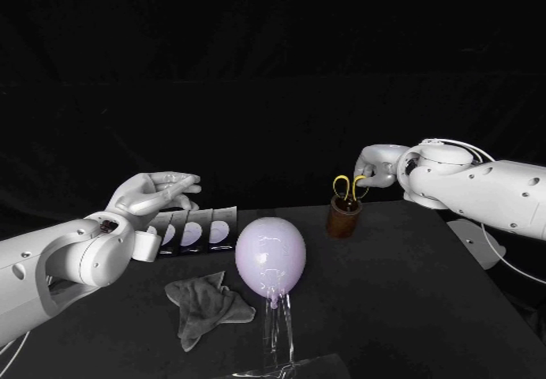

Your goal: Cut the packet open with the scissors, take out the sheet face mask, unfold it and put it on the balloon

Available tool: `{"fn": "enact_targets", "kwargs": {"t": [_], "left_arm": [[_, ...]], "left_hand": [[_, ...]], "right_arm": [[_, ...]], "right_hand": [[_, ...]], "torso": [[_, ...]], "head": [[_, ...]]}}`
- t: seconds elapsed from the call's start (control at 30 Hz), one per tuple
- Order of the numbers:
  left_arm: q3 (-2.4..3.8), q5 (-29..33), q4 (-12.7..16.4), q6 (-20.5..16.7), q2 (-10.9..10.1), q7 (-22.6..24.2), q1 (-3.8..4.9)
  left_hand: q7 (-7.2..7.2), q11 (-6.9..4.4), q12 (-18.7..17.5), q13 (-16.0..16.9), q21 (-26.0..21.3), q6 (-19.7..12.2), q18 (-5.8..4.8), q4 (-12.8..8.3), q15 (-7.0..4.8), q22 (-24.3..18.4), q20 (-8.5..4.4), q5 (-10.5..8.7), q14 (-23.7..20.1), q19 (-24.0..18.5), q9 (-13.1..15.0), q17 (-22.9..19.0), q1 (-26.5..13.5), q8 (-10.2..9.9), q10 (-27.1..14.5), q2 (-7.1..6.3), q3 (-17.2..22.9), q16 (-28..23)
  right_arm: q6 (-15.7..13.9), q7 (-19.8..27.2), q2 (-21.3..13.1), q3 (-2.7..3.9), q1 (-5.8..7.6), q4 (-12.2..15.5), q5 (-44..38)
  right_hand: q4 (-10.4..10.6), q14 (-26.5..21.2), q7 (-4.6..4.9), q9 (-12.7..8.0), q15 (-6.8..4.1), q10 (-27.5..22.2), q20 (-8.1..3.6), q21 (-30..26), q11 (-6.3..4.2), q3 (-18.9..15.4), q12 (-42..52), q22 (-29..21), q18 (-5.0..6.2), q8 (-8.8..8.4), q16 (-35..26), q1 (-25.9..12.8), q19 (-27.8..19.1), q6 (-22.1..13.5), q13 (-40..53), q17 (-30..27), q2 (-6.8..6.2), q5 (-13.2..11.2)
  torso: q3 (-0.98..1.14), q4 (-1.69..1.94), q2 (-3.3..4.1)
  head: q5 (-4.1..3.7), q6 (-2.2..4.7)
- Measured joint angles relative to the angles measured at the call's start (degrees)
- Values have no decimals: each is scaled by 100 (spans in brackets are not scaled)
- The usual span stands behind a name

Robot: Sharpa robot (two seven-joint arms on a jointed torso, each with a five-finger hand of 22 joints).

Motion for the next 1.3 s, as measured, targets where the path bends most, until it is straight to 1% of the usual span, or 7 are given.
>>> {"fn": "enact_targets", "kwargs": {"t": [0.13, 0.43, 0.6, 0.73, 0.83, 1.03, 1.3], "left_arm": [[-7, 17, -27, 22, 16, 8, -2], [-27, 47, -101, 172, 97, 77, -10], [-43, 62, -171, 278, 177, 140, -12], [-60, 75, -250, 349, 256, 185, -22], [-65, 88, -330, 383, 340, 221, -25], [-85, 124, -557, 402, 556, 297, -36], [-90, 327, -1069, 433, 1012, 387, -63]], "left_hand": [[-1, 0, 0, 0, 0, 0, -1, 0, -3, 0, 0, 0, -2, 0, 0, 0, 0, -22, 0, 0, 0, 0], [31, -4, -29, -1, 0, -33, -4, 0, 36, 29, 44, 0, -187, -146, -1, -2, 0, -58, -6, 0, 0, -15], [52, 37, -61, 0, -137, -54, -40, 16, 107, -33, 138, 0, -605, -509, 10, -157, 0, -82, -6, 0, 16, -366], [64, 83, -121, 7, -525, -66, -41, 16, 193, -244, 324, 0, -908, -962, 25, -382, -17, -116, -44, -17, 47, -819], [100, 155, -189, 1, -846, -102, -43, 1, 291, -423, 485, 0, -1230, -1264, 30, -567, -30, -153, -103, -30, 62, -1230], [174, 271, -352, -42, -1089, -220, -44, -15, 492, -601, 608, 0, -1828, -1369, 30, -866, 2, -238, -351, -63, 78, -1867], [153, 336, -382, -48, -1448, -344, -45, -15, 540, -828, 769, 0, -1877, -1586, 30, -1081, 15, -301, -615, -76, 78, -2256]], "right_arm": [[-178, -17, -41, 0, 0, 66, -17], [-439, -149, -147, 25, 29, 390, 14], [-527, -294, -171, 53, 154, 507, 210], [-531, -407, -178, 70, 340, 533, 539], [-451, -462, -157, 87, 518, 432, 821], [-190, -561, -37, 110, 852, 160, 1378], [-221, -640, 417, 64, 915, 34, 2454]], "right_hand": [[-136, 0, 1, 142, 0, 111, 0, 0, -67, 599, -13, 30, -30, 104, 4, -328, 0, -3, 0, -9, -233, 27], [-535, 0, -15, 378, 1, 236, -20, 111, -147, 1385, -13, 241, -33, 263, 33, -923, 81, -52, 20, 16, -480, 61], [-705, 0, -23, 460, 1, 275, -20, 111, -169, 1605, -13, 270, -34, 308, 33, -1130, 81, -62, 27, 17, -518, 138], [-800, 0, -36, 503, 1, 277, -20, 111, -171, 1702, -13, 270, -35, 343, 33, -1190, 81, -77, 29, 4, -521, 144], [-881, 0, -36, 545, 1, 336, -19, 110, -191, 1783, -13, 239, -35, 351, 33, -1316, 81, -91, 32, -49, -545, 314], [-912, -1, -31, 580, 2, 339, -19, 107, -192, 1813, -13, 204, -38, 354, 33, -1362, 81, -97, 35, -69, -545, 384], [-973, -20, -29, 626, -17, 346, -39, 57, -200, 1864, -13, 199, -74, 388, 32, -1476, 60, -119, 44, -142, -537, 517]], "torso": [[3, -8, -4], [1, -30, -43], [-5, -38, -79], [-18, -42, -111], [-33, -38, -134], [-53, -26, -178], [-71, -34, -236]], "head": [[8, 15], [1, 64], [-7, 85], [-20, 90], [-40, 107], [-58, 124], [-23, 163]]}}
